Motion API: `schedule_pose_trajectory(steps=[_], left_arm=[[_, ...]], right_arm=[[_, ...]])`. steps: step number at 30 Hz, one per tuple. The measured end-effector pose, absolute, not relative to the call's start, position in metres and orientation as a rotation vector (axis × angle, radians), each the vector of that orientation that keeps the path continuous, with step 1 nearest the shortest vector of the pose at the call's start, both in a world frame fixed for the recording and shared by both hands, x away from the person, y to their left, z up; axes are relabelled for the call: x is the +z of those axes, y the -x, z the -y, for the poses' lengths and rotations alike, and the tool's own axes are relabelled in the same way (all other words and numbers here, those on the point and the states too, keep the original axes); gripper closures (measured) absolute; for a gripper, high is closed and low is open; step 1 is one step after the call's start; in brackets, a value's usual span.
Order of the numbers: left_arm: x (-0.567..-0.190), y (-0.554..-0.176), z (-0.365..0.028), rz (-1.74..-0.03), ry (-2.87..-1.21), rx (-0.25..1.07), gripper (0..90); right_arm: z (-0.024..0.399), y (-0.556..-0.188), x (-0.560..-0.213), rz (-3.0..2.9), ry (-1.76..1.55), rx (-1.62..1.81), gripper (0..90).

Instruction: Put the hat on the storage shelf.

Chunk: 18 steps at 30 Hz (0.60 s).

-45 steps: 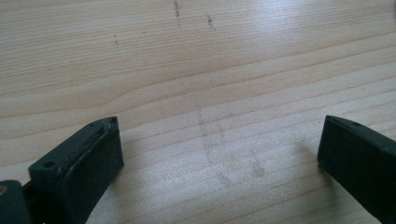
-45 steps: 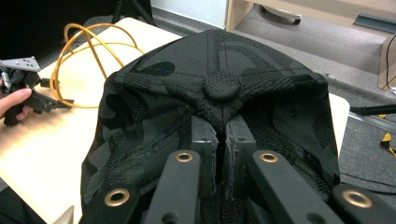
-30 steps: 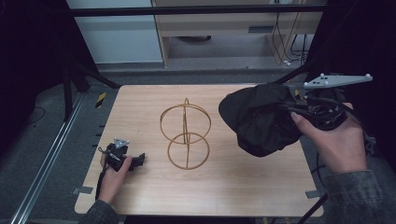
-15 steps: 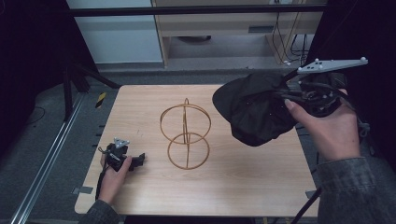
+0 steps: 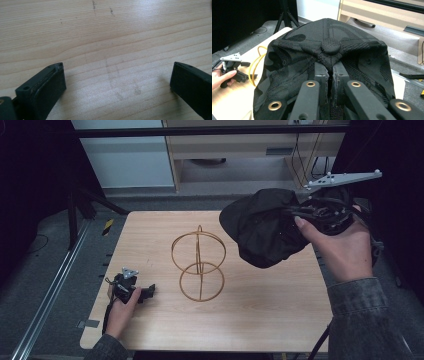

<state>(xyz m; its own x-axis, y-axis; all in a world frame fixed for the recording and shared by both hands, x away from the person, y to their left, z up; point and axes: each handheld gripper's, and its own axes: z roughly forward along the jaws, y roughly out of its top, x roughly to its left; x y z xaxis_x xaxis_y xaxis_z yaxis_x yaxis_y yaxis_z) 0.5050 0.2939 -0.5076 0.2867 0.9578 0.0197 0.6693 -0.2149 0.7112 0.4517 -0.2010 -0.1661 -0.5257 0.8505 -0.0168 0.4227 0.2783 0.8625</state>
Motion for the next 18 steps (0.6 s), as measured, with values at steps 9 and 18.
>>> schedule_pose_trajectory(steps=[9, 18], left_arm=[[-0.508, -0.505, -0.294, -1.452, -1.966, 0.629, 0.0], [-0.508, -0.505, -0.294, -1.452, -1.965, 0.628, 0.0]], right_arm=[[0.188, -0.457, -0.162, -2.081, -1.116, 1.187, 85.1], [0.176, -0.462, -0.159, -2.093, -1.101, 1.199, 85.1]])
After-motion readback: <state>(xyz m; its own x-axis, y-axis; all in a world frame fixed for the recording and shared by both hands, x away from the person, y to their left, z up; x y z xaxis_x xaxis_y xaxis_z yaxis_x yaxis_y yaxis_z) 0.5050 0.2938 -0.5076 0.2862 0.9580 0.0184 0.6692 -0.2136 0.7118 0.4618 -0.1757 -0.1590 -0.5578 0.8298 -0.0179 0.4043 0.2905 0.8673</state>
